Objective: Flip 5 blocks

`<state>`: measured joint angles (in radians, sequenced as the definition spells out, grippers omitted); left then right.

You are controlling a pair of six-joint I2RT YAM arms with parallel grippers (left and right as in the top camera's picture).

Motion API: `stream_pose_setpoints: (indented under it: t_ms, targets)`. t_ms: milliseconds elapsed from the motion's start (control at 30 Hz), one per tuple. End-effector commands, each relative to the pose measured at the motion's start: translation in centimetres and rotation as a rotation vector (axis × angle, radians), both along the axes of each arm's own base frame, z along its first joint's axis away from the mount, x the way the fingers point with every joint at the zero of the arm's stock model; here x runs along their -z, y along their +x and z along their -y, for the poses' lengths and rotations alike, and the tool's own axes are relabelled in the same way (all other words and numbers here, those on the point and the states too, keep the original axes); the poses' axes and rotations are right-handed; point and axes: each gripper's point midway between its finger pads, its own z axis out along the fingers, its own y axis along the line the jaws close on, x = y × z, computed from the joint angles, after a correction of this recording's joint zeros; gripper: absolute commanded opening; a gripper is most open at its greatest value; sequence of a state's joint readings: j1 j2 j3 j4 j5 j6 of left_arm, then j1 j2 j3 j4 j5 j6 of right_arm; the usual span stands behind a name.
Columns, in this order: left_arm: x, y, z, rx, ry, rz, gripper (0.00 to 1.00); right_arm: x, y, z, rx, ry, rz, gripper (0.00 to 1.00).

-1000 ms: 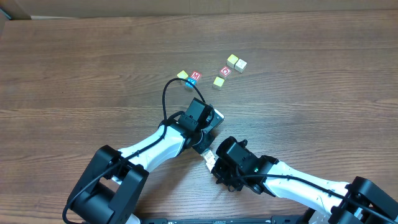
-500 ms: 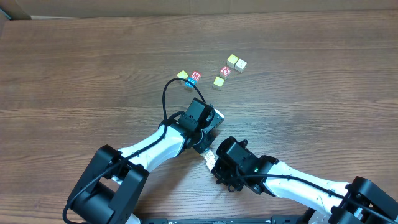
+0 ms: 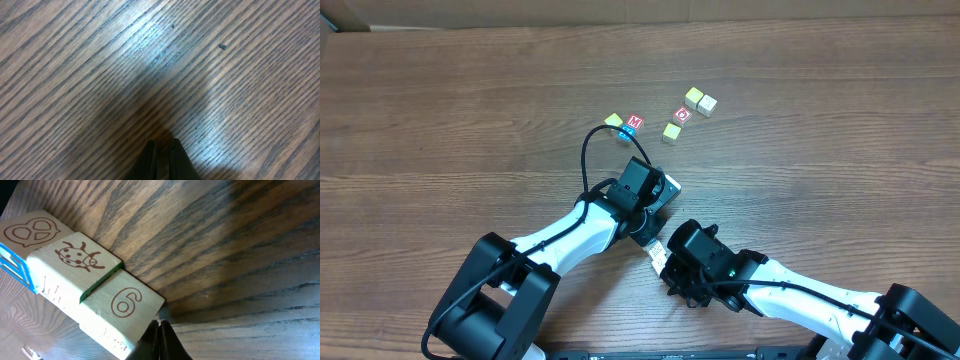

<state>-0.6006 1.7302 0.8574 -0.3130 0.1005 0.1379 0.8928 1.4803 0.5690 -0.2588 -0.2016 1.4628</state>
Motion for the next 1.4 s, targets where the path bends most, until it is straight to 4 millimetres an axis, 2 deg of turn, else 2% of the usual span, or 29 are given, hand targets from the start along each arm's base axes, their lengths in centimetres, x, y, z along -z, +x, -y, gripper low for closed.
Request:
stream_pose_setpoints:
  t_ms: [0,567,1200,1367]
  targets:
    - [2.8,-2.5,-0.7,0.016,0.033,-0.101,0.04,-0.1,0.4,-0.1,0.008,-0.002,0.021,0.04]
    - [2.7,-2.5,-0.2,0.025,0.006,-0.106,0.04,-0.3,0.6,-0.3,0.009,0.005,0.030,0.04]
    - [2.7,-2.5,-0.1,0.028,0.004,-0.105,0.04,-0.2,-0.1,-0.9,-0.006,0.001,0.037,0.04]
    - [2.6,-3.0,0.5,0.049,0.000,-0.108,0.04,-0.2,-0.2,-1.0,-0.005,0.004,0.038,0.04]
